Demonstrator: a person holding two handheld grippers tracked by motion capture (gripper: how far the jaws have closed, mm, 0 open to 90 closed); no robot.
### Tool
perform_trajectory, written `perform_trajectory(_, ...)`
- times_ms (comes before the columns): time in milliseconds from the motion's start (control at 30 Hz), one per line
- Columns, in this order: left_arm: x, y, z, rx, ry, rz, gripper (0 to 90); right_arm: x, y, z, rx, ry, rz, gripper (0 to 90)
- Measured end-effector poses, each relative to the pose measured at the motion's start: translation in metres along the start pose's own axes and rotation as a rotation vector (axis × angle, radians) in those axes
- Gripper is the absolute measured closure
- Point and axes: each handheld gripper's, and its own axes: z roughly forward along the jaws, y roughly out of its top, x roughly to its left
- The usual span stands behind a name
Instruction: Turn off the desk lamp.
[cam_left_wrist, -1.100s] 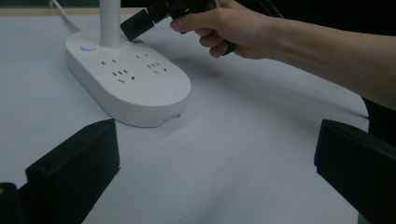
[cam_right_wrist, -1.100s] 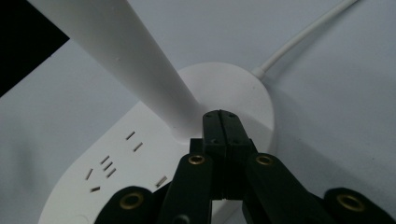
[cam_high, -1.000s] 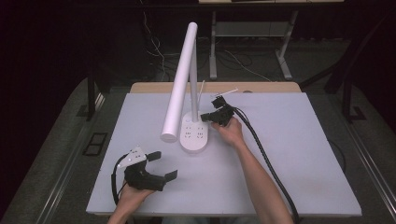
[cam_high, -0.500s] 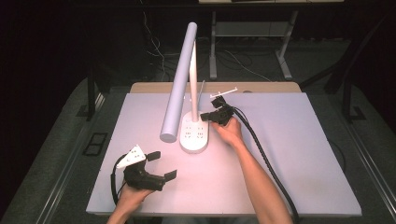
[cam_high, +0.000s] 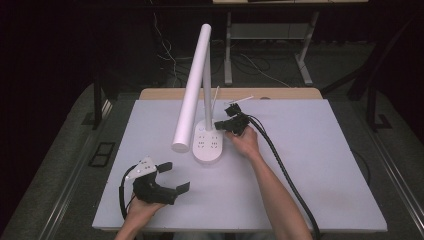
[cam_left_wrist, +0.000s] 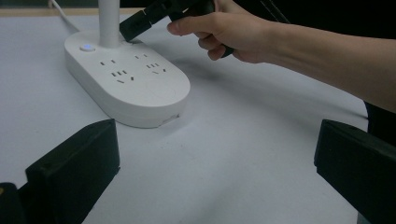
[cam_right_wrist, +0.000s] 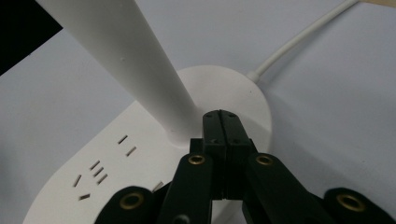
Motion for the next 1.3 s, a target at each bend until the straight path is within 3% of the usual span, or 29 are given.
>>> perform_trajectory(367, 0.0, 0.0, 0.0, 0.003, 0.0, 0.0, 0.0, -0.001, 0.0, -0.003, -0.019, 0.041, -0.02, 90.0)
perform_trajectory(667, -0.001, 0.0, 0.0, -0.003, 0.001, -0.001, 0.0, 0.002, 0.003, -0.015, -0.023, 0.042, -0.028, 90.0)
perform_trajectory(1133, -0.002, 0.0, 0.002, 0.002, -0.001, 0.003, 0.0, 0.005, 0.001, -0.061, -0.028, 0.039, -0.062, 89.8)
perform_trajectory(1167, -0.003, 0.0, 0.002, 0.003, -0.002, 0.003, 0.0, 0.004, 0.0, -0.066, -0.037, 0.039, -0.073, 83.8)
perform_trajectory(1300, -0.003, 0.0, 0.003, 0.007, 0.0, 0.009, 0.0, 0.004, -0.004, -0.082, -0.051, 0.016, -0.071, 79.2)
